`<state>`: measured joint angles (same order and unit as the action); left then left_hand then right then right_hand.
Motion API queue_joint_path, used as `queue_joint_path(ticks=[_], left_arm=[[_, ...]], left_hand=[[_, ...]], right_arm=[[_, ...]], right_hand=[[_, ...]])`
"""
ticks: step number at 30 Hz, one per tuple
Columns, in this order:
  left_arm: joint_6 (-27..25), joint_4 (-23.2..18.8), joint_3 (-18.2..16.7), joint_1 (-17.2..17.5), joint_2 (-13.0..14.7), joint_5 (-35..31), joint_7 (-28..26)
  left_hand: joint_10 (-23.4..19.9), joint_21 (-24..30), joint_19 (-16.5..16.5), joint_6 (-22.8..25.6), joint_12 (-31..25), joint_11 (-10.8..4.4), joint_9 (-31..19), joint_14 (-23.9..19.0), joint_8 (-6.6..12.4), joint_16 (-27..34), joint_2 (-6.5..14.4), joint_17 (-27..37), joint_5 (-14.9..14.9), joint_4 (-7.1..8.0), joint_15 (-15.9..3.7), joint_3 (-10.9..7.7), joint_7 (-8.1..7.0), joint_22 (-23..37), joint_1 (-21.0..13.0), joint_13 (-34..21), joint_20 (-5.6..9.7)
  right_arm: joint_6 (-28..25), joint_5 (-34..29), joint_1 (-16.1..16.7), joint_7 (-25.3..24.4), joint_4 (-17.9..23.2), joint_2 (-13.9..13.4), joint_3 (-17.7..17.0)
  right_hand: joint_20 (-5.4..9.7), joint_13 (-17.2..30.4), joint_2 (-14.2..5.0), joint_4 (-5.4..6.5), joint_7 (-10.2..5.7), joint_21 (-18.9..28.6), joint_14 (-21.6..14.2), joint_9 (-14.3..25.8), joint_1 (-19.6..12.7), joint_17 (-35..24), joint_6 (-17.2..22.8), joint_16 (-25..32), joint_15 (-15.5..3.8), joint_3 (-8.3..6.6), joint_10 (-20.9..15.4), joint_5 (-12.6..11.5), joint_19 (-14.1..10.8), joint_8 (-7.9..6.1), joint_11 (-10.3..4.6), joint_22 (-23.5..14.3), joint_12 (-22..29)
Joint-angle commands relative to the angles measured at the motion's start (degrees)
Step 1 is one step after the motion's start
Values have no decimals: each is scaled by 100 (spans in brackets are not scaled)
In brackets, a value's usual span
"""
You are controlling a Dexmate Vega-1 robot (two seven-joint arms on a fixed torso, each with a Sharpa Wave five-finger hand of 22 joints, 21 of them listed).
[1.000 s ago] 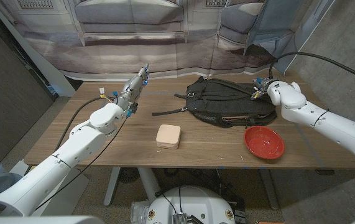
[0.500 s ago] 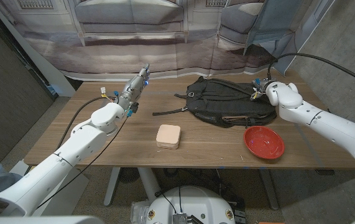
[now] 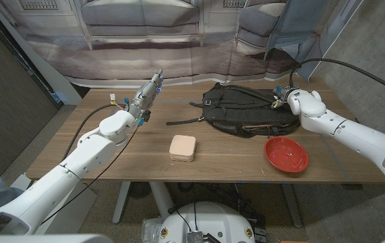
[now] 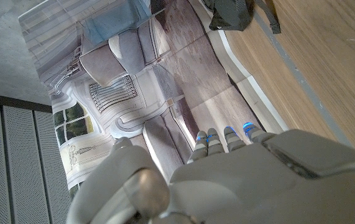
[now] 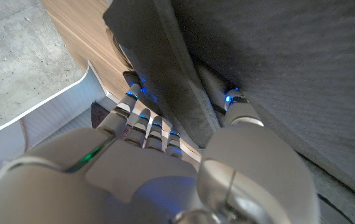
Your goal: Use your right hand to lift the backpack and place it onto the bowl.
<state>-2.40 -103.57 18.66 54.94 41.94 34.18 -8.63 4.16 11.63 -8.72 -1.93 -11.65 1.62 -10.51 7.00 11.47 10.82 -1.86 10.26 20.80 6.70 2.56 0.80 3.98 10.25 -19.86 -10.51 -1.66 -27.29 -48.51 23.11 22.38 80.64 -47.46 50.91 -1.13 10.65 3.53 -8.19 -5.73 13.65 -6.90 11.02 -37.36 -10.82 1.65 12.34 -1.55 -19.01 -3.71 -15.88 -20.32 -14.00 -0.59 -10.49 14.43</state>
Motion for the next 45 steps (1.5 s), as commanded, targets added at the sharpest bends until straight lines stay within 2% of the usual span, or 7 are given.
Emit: queue_joint_path(ticks=[1, 5, 16, 24, 32, 41, 45], left_arm=[[111, 103, 14, -45, -20, 36, 116], [175, 175, 38, -79, -44, 43, 193], [263, 348, 72, -124, -98, 78, 295], [355, 414, 48, -118, -113, 117, 351], [418, 536, 61, -172, -140, 150, 448], [437, 663, 109, -267, -170, 177, 570], [447, 693, 123, -287, -174, 178, 600]], left_hand=[[19, -11, -16, 37, 17, 14, -24, 8, -4, 0, 58, 23, 60, 4, 21, 40, 27, 20, -32, -16, -28], [12, -10, -13, 42, 14, 6, -24, 4, -3, 2, 60, 23, 60, 4, 19, 45, 32, 21, -33, -16, -26], [5, -10, -15, 55, 11, 4, -24, -1, 0, 2, 68, 24, 60, 4, 22, 63, 31, 21, -36, -17, -39], [3, -9, -16, 79, 11, 8, -24, -3, 7, 2, 73, 24, 61, 4, 21, 75, 41, 21, -38, -17, -47], [6, -9, -16, 81, 13, -4, -25, -7, 5, 3, 78, 24, 61, 5, 23, 87, 35, 21, -38, -17, -53], [2, -9, -16, 91, 11, 3, -25, -7, 7, 2, 83, 24, 62, 5, 23, 99, 35, 21, -39, -17, -54], [-3, -10, -18, 86, 10, -2, -25, -8, 4, 2, 84, 24, 62, 5, 17, 103, 35, 21, -40, -17, -56]], right_arm=[[-178, -70, -21, 144, -24, 24, 162], [-280, -127, -17, 266, 20, 22, 212], [-408, -363, -8, 355, 5, 95, 372], [-576, -521, 34, 142, -108, 246, 449], [-748, -484, 161, -240, -204, 367, 438], [-845, -308, 321, -856, -365, 523, 432], [-908, -243, 387, -1136, -443, 588, 450]], right_hand=[[75, 16, -66, 31, -36, 79, -212, 9, -74, -31, 177, 70, -66, -29, -177, 28, -198, -55, -50, -31, 66], [207, 15, -149, 39, -76, 139, -422, 5, -120, -62, 334, 120, -164, -72, -367, 53, -376, -68, -97, -58, 111], [402, 10, -287, 15, -201, 628, -1672, -1, -260, -238, 464, 485, -469, -170, -505, 232, -1546, 95, -351, -168, 18], [813, 8, -432, 11, -500, 1047, -2697, -4, -398, -424, 1048, 764, -690, -256, -1228, 326, -2084, 11, -904, -333, 161], [988, 17, -537, 6, -655, 1647, -3468, -10, -491, -843, 1969, 1029, -866, -282, -2063, 405, -2257, -132, -1114, -752, 321], [1154, 122, -535, -64, -687, 2655, -3902, 31, -926, -2095, 3190, 1991, -1030, -11, -3233, 445, -2031, -239, -1154, -1788, 477], [1223, 272, -559, -86, -687, 3219, -4116, 95, -1272, -2811, 3965, 2633, -1063, 75, -4086, 443, -1862, -413, -1161, -2373, 695]])
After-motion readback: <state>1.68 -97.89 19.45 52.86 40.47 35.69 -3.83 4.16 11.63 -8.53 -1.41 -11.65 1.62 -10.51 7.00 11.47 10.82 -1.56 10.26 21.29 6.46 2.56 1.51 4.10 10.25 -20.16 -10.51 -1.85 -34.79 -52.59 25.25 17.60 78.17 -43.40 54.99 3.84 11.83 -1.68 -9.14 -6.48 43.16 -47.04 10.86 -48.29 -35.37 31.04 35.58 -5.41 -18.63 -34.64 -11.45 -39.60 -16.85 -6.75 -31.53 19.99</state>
